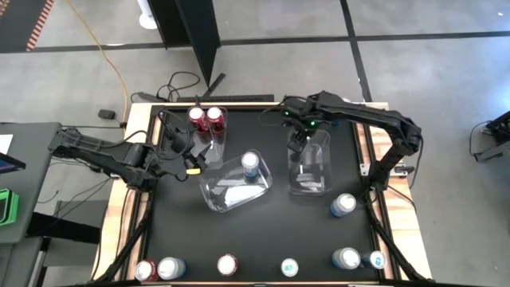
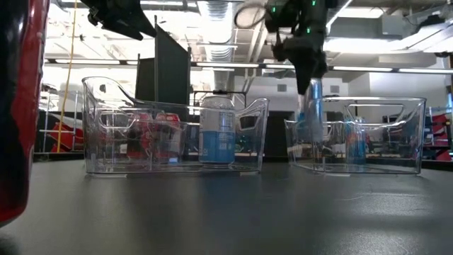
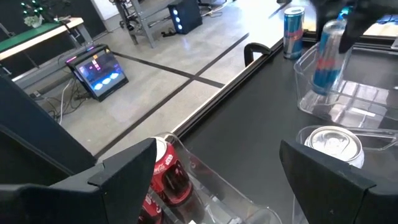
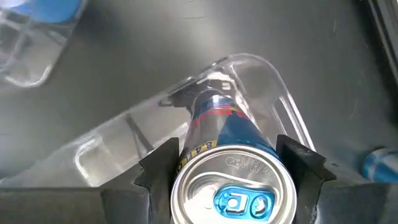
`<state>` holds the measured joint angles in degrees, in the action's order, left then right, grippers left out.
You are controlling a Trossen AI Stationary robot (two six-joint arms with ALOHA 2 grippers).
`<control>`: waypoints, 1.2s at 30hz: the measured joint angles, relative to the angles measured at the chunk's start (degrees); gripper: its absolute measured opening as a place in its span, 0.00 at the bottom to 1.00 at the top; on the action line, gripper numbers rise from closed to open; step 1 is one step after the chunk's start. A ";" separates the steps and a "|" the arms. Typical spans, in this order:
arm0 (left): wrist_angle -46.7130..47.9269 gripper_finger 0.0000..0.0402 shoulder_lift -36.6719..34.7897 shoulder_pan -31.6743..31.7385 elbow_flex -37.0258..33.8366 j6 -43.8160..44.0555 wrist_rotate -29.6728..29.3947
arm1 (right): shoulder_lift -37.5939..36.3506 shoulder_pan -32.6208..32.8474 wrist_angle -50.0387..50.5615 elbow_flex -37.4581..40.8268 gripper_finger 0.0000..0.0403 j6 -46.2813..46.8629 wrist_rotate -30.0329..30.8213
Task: Sort soda cans
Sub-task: Put the top left blue soda can into the right transparent bin
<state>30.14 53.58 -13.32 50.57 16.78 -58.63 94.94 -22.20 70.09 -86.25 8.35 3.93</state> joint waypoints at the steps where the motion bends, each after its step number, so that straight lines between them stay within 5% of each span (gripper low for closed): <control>1: 0.01 0.84 0.00 0.00 0.00 0.02 0.00 | 0.16 -0.16 -1.01 0.83 0.56 -0.30 -0.25; 32: 0.01 0.84 0.02 0.02 0.00 -0.24 -0.01 | 5.07 -1.74 -10.27 4.10 0.57 -1.41 -2.67; 36: 0.03 0.84 0.02 0.02 0.00 -0.23 -0.02 | 5.08 -1.91 -10.05 4.14 0.68 -2.19 -2.67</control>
<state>30.17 53.60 -13.30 50.57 16.55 -58.65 100.01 -24.11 60.04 -82.11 6.17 1.26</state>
